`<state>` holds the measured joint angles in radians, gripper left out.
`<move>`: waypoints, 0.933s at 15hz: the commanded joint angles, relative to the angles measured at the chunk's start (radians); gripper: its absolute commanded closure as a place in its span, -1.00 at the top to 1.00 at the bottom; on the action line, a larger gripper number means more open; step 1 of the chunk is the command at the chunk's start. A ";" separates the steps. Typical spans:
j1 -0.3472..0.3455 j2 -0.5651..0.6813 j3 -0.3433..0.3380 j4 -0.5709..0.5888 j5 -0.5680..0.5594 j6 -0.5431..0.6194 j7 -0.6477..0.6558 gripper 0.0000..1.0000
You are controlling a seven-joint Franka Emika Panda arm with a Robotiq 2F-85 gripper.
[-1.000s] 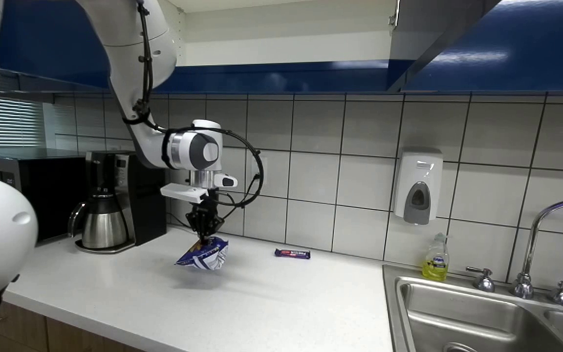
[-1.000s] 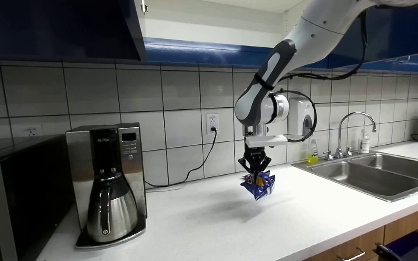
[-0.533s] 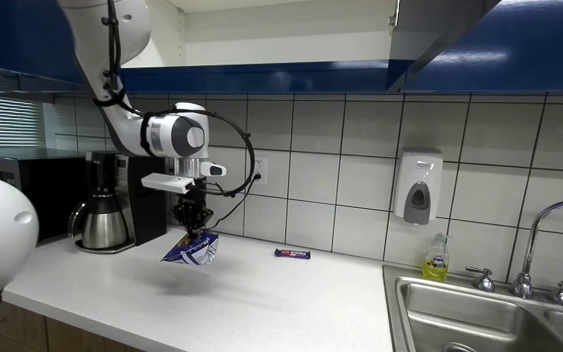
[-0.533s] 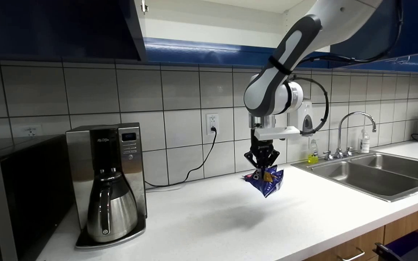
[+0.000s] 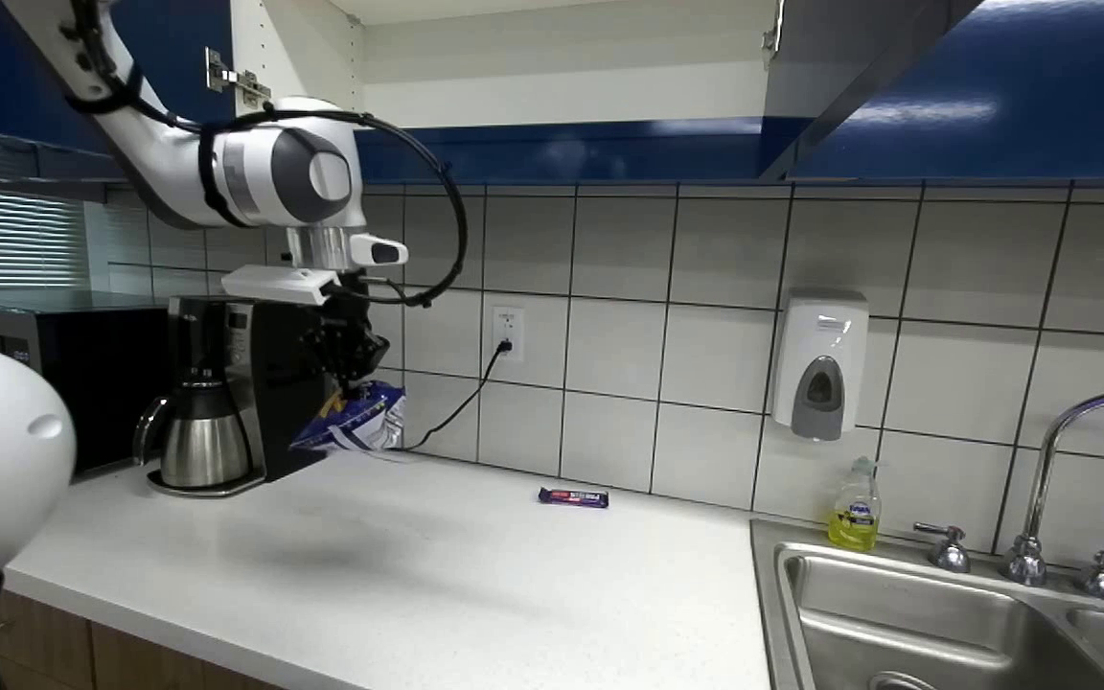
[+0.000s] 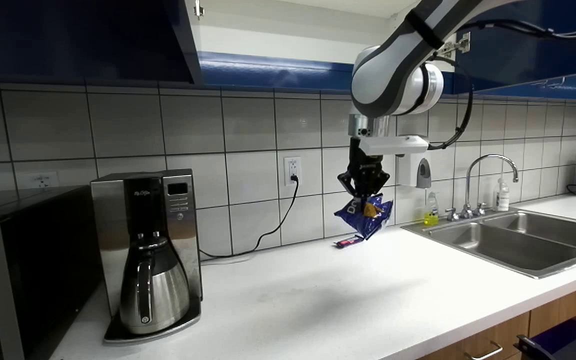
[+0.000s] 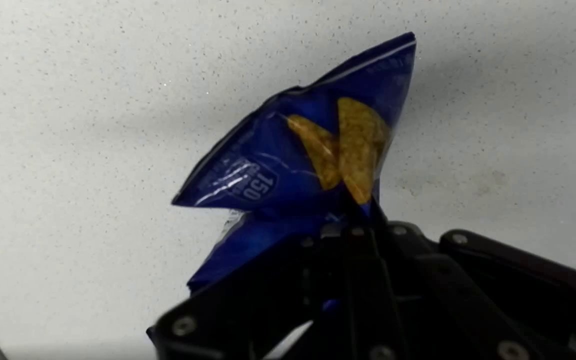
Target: Put the blue packet in the open upper cabinet.
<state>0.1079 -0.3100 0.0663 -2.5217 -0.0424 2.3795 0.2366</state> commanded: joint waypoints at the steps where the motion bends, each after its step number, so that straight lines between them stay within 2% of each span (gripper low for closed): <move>1: -0.015 -0.174 0.040 -0.030 0.009 -0.064 0.022 -1.00; 8: -0.031 -0.363 0.067 0.048 0.012 -0.101 0.042 -1.00; 14: -0.044 -0.461 0.090 0.130 0.010 -0.138 0.054 -1.00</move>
<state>0.1000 -0.7252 0.1218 -2.4334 -0.0398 2.2918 0.2715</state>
